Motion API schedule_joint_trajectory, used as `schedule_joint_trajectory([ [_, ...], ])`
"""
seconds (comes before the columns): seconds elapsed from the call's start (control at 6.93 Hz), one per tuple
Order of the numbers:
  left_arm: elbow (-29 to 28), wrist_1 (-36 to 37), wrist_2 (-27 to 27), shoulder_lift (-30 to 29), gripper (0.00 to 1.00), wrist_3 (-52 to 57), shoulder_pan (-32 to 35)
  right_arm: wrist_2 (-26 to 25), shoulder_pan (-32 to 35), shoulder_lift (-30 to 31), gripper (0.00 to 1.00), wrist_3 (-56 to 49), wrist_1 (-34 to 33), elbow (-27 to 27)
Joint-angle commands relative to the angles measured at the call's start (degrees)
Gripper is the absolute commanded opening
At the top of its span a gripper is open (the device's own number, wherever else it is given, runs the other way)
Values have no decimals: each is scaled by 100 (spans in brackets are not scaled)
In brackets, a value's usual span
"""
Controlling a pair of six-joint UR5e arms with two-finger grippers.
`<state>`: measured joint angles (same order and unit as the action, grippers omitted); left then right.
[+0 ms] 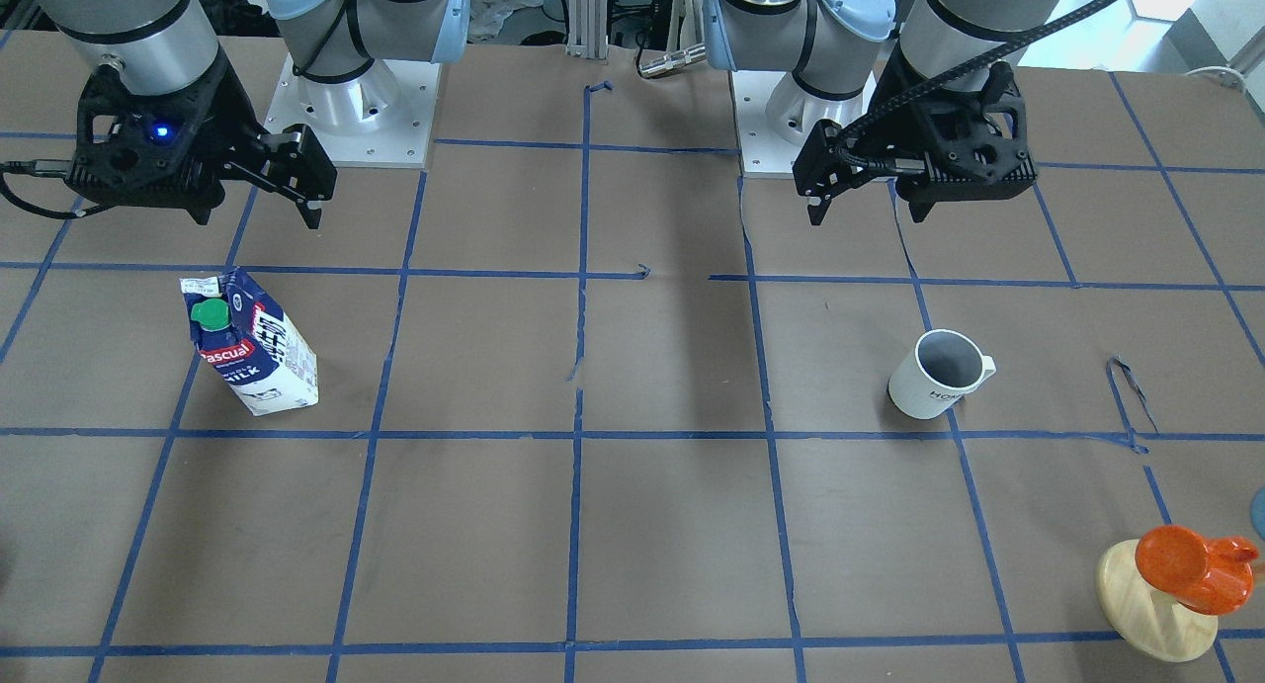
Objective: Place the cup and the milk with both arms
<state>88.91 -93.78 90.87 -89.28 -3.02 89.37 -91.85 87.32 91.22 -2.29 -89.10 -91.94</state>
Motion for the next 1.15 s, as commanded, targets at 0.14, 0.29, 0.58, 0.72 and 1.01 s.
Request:
schedule_joint_trajectory([
  [0.14, 30, 0, 1, 7, 100, 3, -16, -9, 4, 1, 100, 0, -11, 0],
  [0.29, 56, 8, -8, 33, 100, 3, -16, -9, 4, 1, 100, 9, -20, 0],
  [0.58, 101, 52, -60, 25, 100, -41, -25, -17, -5, 1, 100, 9, -11, 0],
  [0.72, 101, 61, -43, 16, 100, -15, -51, -17, -5, 1, 100, 18, -20, 0],
  [1.01, 441, 183, -17, -114, 100, -23, -104, -17, -5, 1, 100, 18, -11, 9],
])
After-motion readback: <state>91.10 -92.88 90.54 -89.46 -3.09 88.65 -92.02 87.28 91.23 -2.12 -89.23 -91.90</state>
